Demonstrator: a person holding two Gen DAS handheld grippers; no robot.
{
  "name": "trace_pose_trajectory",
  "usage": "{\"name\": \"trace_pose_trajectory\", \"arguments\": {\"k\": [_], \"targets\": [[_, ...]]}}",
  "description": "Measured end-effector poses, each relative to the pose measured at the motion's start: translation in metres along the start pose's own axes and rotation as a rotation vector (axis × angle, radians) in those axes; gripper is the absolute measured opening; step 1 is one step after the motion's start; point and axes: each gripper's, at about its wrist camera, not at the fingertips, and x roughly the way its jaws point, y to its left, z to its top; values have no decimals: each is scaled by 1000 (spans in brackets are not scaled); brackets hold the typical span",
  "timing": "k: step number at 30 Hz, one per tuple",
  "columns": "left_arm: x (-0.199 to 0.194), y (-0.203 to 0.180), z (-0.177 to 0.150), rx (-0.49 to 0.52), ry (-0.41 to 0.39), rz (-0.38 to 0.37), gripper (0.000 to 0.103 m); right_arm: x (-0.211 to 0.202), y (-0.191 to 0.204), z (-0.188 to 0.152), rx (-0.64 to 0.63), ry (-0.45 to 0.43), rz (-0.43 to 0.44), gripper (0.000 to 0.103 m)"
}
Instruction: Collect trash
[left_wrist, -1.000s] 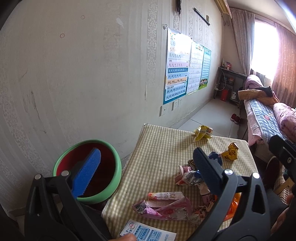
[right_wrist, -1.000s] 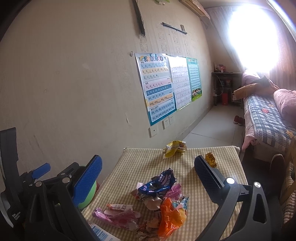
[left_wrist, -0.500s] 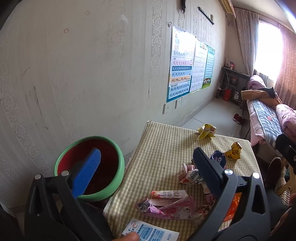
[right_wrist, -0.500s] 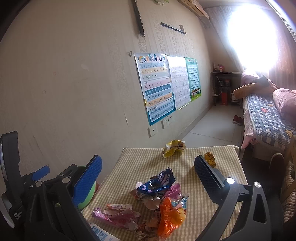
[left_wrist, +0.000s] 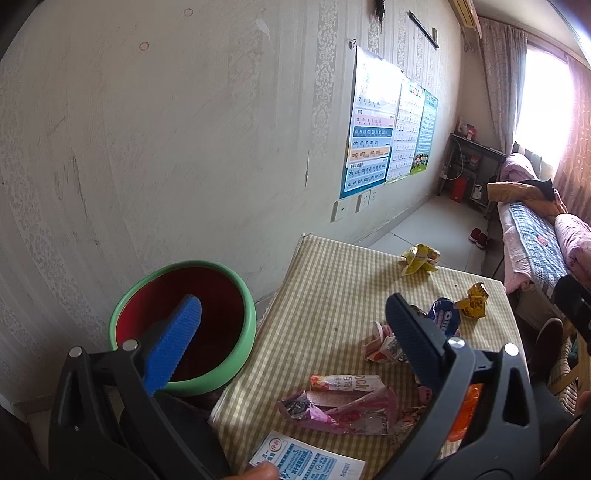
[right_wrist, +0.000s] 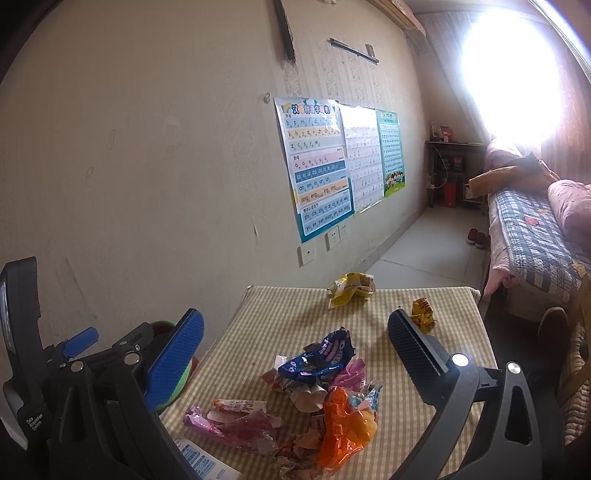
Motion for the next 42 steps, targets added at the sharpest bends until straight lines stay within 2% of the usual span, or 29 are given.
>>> {"name": "trace_pose_trajectory", "arguments": {"k": [8, 22, 28, 29, 31, 33, 35, 42], "targets": [[0, -1, 0, 5, 5, -5, 98, 3, -2, 0, 12, 14, 16, 96], [0, -21, -3, 85, 9, -12, 98, 5, -25, -11, 48, 48, 26, 96], [26, -12, -25, 80, 129, -64, 98, 20, -41, -29, 49, 136, 23, 96], [30, -11, -30, 83, 148, -71, 97, 25, -43, -34, 53, 159, 23, 93], [41, -12, -42, 99, 197, -76, 90, 36, -49, -43, 69, 214, 25, 89], [52, -13, -52, 109, 248, -83, 79, 47, -55, -53, 95, 268, 33, 84], [64, -15, -63, 117, 306, -101, 73, 55, -59, -60, 109, 308, 37, 81], [94, -24, -83, 140, 438, -154, 73, 72, -71, -80, 132, 374, 16, 81]]}}
